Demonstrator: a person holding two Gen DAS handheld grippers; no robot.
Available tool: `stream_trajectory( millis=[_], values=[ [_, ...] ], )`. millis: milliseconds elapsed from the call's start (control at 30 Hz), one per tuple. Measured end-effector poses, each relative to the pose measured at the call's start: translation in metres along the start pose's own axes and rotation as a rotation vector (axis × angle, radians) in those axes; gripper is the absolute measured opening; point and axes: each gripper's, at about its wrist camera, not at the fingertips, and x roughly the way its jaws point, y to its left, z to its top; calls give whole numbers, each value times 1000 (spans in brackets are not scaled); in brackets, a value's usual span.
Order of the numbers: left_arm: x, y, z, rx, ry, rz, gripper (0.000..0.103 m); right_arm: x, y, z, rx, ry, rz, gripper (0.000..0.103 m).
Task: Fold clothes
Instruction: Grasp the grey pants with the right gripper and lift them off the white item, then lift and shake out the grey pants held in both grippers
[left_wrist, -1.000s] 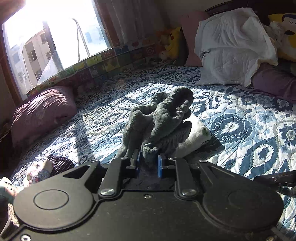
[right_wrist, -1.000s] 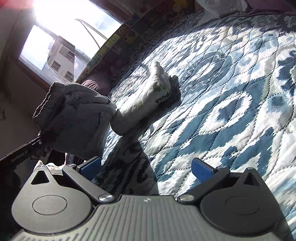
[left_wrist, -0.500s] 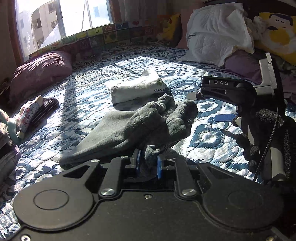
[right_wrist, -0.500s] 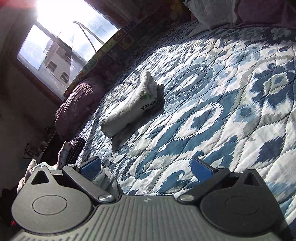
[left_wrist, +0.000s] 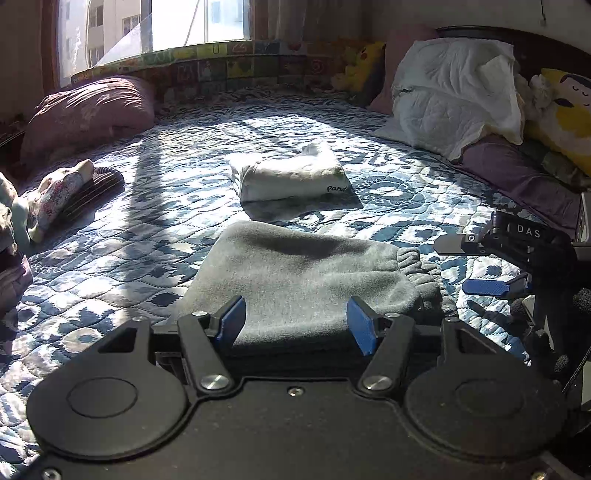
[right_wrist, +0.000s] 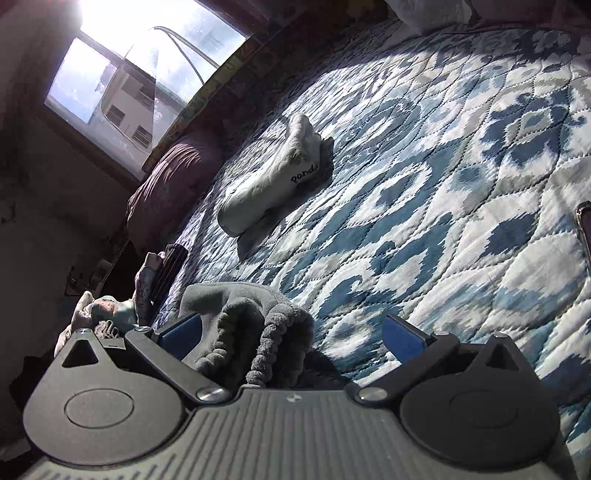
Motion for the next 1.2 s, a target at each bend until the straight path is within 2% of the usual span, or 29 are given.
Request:
stream_trajectory(
  millis=[100, 200, 267, 300, 333, 367, 400, 433, 533, 633, 667, 700, 800, 833, 967, 1067, 1200],
  values=[
    [22, 54, -2, -151, 64, 21, 68, 10, 4, -9, 20, 31, 39, 103],
    [42, 78, -11, -261, 106, -72, 69, 19, 7, -18, 40, 61, 77, 103],
    [53, 84, -17, -321, 120, -93, 69, 26, 10, -25, 54, 82, 103, 102],
    [57, 86, -21, -358, 121, -117, 68, 29, 11, -28, 61, 92, 116, 102],
    [60, 88, -26, -395, 121, -140, 62, 32, 12, -31, 67, 102, 129, 100],
    [57, 88, -29, -408, 113, -146, 51, 36, 14, -34, 74, 112, 142, 89],
    [53, 88, -32, -418, 104, -149, 42, 39, 15, -37, 81, 122, 155, 83],
    [49, 87, -34, -429, 95, -152, 39, 42, 16, -40, 88, 133, 168, 82],
    [16, 89, -48, -488, 72, -180, 36, 60, 24, -38, 46, 129, 190, 82],
    [-1, 99, -68, -555, 76, -162, 36, 68, 31, -35, 18, 144, 231, 82],
    [1, 104, -74, -558, 84, -145, 39, 70, 34, -36, 9, 155, 237, 82],
    [0, 106, -74, -541, 83, -127, 48, 68, 36, -36, 4, 157, 234, 82],
    [-12, 98, -59, -443, 31, -72, 58, 60, 40, -35, -4, 157, 222, 91],
    [-18, 89, -51, -372, 5, -50, 60, 53, 36, -33, 7, 144, 217, 97],
    [-26, 40, -32, -138, -50, -98, 71, 25, 21, -27, 51, 91, 195, 101],
    [-20, 1, -29, -11, -44, -140, 73, 4, 9, -22, 84, 51, 178, 102],
    [-7, -53, -30, 163, -44, -148, 73, -12, -11, -16, 129, 14, 157, 102]
  ],
)
